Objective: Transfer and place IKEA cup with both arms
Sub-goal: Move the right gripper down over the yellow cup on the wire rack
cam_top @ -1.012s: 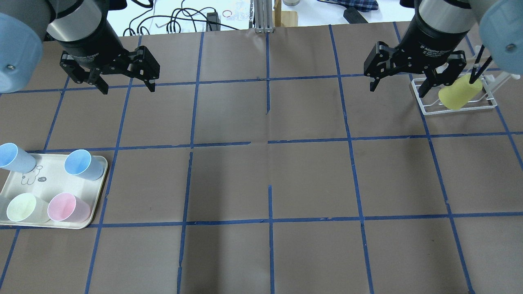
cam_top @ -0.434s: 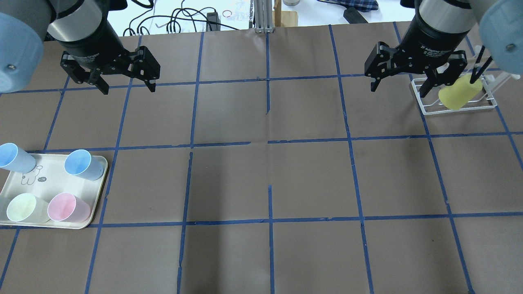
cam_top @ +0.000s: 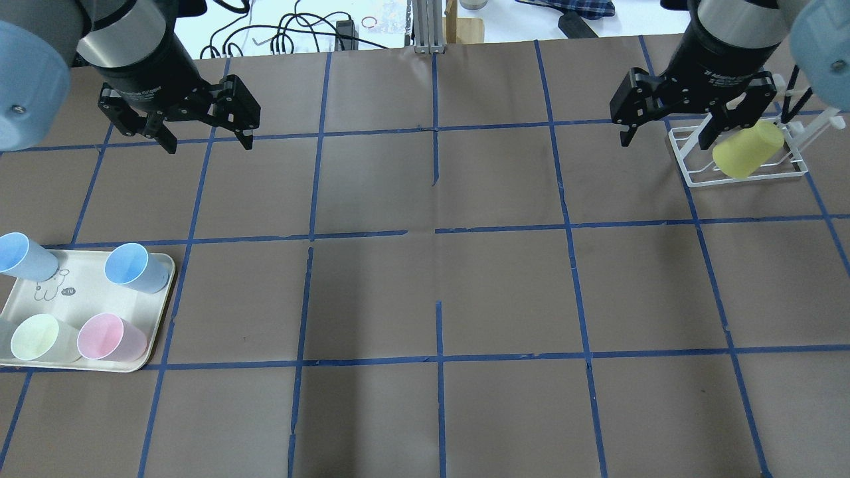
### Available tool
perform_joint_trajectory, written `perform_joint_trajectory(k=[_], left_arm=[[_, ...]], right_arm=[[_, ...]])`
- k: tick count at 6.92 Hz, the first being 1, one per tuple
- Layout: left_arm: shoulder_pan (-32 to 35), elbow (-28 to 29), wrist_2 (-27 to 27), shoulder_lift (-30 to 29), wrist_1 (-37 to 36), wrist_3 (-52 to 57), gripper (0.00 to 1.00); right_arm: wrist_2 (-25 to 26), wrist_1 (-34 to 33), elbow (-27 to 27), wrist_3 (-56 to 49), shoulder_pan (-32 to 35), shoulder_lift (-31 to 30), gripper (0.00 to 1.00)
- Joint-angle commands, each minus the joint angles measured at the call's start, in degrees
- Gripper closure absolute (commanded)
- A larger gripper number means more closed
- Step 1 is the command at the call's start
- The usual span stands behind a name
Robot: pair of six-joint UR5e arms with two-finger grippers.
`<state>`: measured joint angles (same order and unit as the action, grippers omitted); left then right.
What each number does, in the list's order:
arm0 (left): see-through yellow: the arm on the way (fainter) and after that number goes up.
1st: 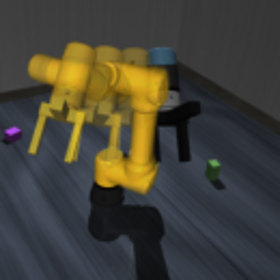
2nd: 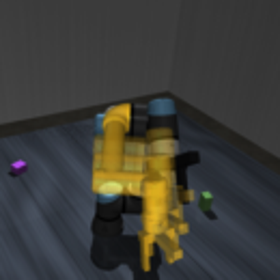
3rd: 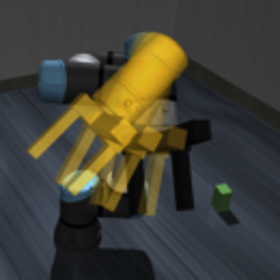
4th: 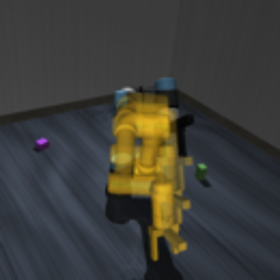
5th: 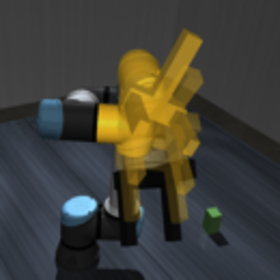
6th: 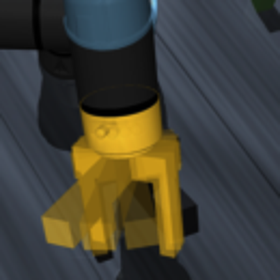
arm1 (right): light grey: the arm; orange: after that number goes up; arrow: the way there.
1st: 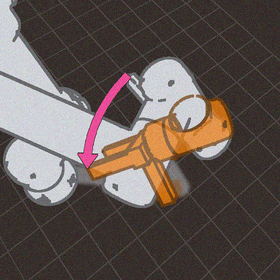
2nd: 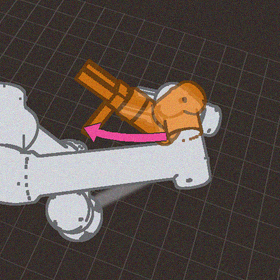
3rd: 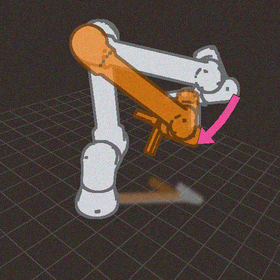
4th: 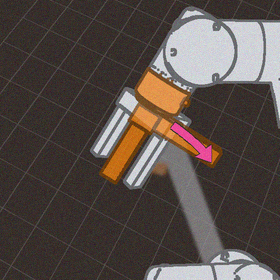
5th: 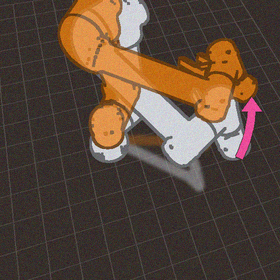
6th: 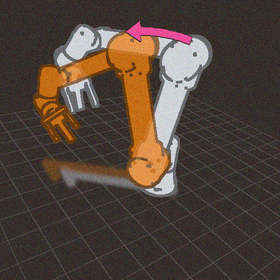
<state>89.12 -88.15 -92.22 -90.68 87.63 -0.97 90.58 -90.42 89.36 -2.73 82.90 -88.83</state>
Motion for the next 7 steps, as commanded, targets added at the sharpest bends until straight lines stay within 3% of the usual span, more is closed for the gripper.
perform_joint_trajectory(k=[1,4,7], left_arm=[[0.0,0.0,0.0,0.1,0.0,0.0,0.0],[0.0,0.0,0.0,0.0,0.0,0.0,0.0],[0.0,0.0,0.0,-0.1,0.0,0.0,0.0]], right_arm=[[0.0,-0.9,-1.9,-21.0,-11.2,2.9,0.0],[-0.5,-9.0,-1.6,-50.0,-18.0,9.0,0.03],[-6.3,-16.0,-1.3,-69.8,-21.2,15.2,0.02]])
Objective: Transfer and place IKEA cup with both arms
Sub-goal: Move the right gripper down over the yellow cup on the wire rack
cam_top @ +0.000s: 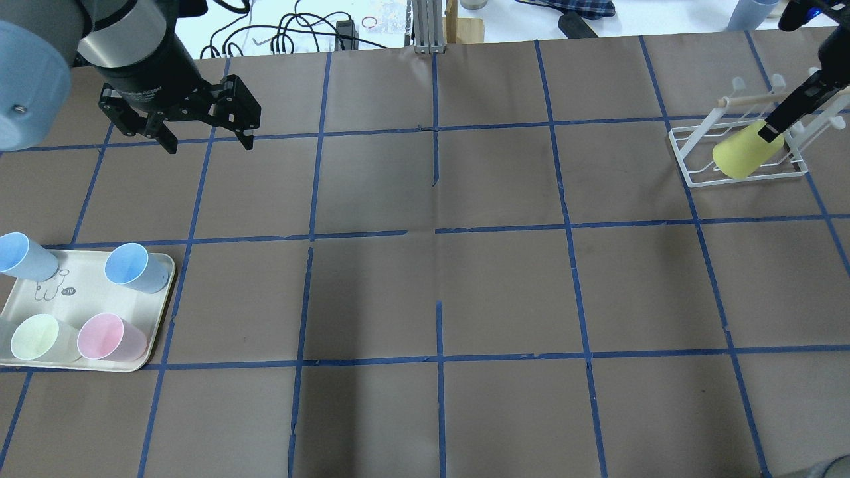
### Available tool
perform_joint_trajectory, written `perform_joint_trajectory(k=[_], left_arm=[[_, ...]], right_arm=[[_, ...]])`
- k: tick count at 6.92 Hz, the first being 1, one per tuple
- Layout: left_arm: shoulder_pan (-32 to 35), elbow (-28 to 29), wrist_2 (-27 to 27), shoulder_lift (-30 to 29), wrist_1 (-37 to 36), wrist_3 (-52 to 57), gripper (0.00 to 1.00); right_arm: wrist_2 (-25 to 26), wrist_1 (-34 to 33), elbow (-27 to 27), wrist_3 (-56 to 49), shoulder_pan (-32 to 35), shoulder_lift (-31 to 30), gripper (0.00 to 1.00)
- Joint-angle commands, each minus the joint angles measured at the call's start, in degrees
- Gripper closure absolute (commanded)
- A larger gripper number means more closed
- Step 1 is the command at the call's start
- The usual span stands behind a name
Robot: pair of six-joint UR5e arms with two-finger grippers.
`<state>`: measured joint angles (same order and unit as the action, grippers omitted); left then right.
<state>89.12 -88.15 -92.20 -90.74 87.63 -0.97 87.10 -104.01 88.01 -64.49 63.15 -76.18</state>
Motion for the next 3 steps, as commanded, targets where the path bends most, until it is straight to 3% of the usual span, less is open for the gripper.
perform_joint_trajectory(k=[1,3], left_arm=[[0.0,0.0,0.0,0.0,0.0,0.0,0.0],[0.0,0.0,0.0,0.0,0.0,0.0,0.0]], right_arm=[[-3.2,-4.2,0.1,-11.4,-2.8,4.3,0.02],[-3.3,-8.2,0.1,-11.5,-2.8,7.4,0.02]])
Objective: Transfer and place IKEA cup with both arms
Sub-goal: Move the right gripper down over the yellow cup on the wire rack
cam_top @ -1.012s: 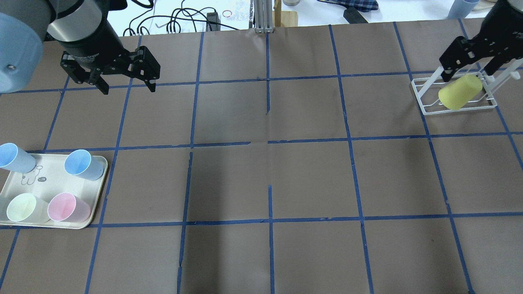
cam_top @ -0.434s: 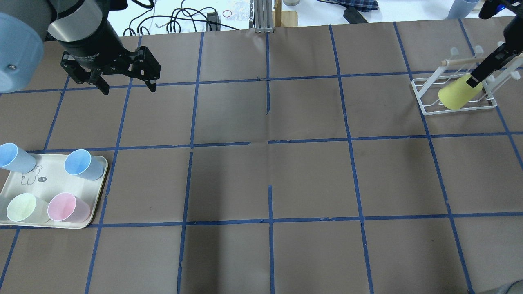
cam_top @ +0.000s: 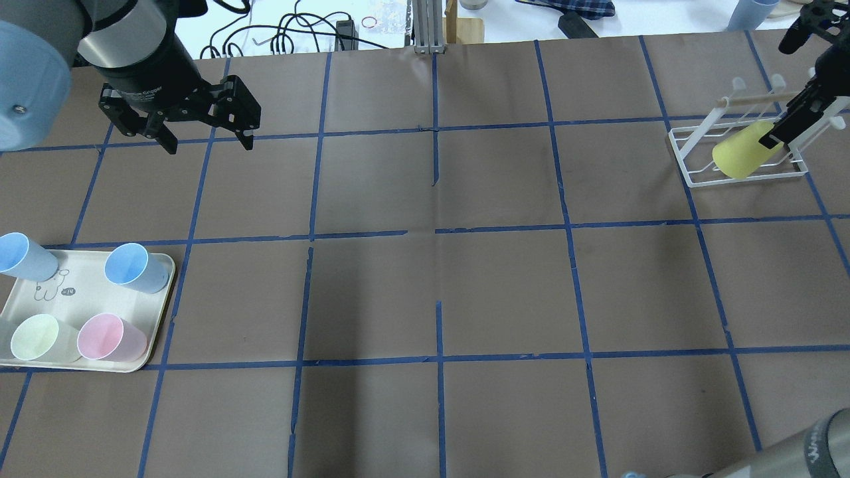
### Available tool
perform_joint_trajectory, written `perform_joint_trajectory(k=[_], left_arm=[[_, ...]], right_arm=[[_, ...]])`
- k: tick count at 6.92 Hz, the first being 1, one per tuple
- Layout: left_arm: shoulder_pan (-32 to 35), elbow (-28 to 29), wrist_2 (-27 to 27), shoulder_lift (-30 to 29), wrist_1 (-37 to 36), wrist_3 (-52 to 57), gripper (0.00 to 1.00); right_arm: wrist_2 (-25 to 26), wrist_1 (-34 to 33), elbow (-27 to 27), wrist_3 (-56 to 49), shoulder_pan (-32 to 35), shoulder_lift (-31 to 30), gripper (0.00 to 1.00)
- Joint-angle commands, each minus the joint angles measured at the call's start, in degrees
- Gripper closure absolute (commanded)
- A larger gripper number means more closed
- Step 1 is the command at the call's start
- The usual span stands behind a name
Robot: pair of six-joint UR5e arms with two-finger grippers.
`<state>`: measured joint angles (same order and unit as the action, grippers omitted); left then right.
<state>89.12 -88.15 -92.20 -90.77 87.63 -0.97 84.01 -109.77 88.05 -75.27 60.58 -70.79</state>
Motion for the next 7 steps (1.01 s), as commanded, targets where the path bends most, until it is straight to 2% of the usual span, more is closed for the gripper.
perform_joint_trajectory(k=[1,2,6,7], left_arm=[[0.0,-0.1,0.0,0.1,0.0,0.0,0.0],[0.0,-0.1,0.0,0.0,0.0,0.0,0.0],[0.0,-0.1,0.0,0.0,-0.1,0.0,0.0],[0.0,-0.1,0.0,0.0,-0.1,0.0,0.0]], right_arm=[[-0.4,-2.6,-0.2,-0.5,-0.2,2.7,0.02],[-1.8,-2.7,-0.2,-0.3,-0.1,3.3,0.02],[-1.8,-4.0,-0.4,-0.4,0.2,6.1,0.04],[-1.7,-4.0,-0.5,-0.2,0.2,5.8,0.17]])
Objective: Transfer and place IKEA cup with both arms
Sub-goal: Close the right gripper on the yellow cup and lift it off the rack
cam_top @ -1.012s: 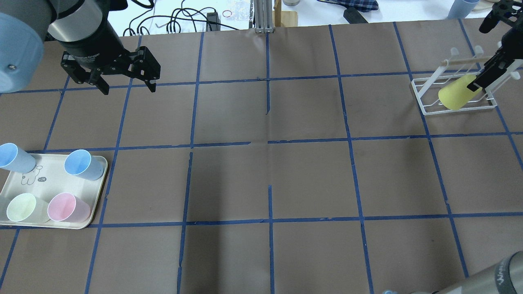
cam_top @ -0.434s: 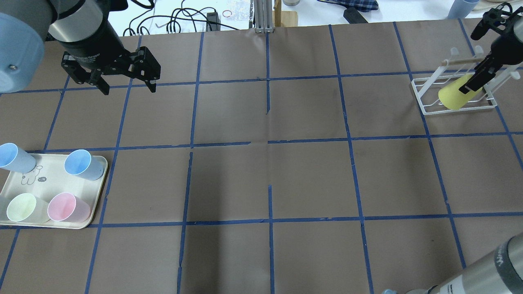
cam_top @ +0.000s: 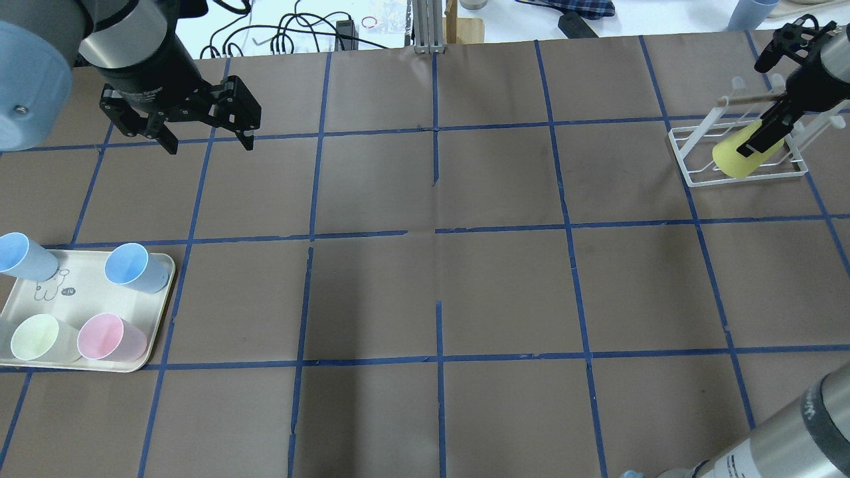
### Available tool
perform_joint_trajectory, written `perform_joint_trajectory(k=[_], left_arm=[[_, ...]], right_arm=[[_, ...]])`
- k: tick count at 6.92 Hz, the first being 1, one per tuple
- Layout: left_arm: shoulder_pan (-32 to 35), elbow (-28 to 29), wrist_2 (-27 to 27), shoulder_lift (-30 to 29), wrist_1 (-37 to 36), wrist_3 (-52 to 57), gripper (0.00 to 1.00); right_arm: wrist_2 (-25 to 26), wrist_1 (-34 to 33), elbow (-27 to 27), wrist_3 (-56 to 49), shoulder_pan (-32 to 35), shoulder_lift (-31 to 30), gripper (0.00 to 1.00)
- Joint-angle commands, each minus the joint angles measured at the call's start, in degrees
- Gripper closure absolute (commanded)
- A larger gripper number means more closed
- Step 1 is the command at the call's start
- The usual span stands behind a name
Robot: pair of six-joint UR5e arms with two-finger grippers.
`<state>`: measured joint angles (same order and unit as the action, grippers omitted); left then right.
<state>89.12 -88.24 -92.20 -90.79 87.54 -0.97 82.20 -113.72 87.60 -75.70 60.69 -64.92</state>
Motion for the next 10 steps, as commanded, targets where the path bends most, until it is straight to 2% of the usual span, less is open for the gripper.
perform_joint_trajectory(k=[1,3,4,8,9,10], left_arm=[[0.0,0.0,0.0,0.0,0.0,0.0,0.0],[0.0,0.0,0.0,0.0,0.1,0.0,0.0],[0.0,-0.2,0.0,0.1,0.1,0.0,0.0],[0.0,-0.4,0.0,0.3,0.0,0.0,0.0],[0.0,-0.4,0.1,0.3,-0.1,0.0,0.0],[0.0,-0.4,2.0,0.3,-0.2,-0.1,0.0]], right_arm=[[0.1,-0.1,-0.1,0.3,0.0,-0.3,0.31],[0.2,0.2,-0.1,0.4,0.0,-0.4,0.49],[0.2,0.6,-0.2,0.5,0.2,-1.1,0.5],[0.2,10.6,-0.3,5.9,0.5,-13.2,0.5],[-0.9,12.7,-0.3,10.6,2.0,-16.3,0.5],[-4.6,14.3,-0.3,16.5,4.5,-17.5,0.5]])
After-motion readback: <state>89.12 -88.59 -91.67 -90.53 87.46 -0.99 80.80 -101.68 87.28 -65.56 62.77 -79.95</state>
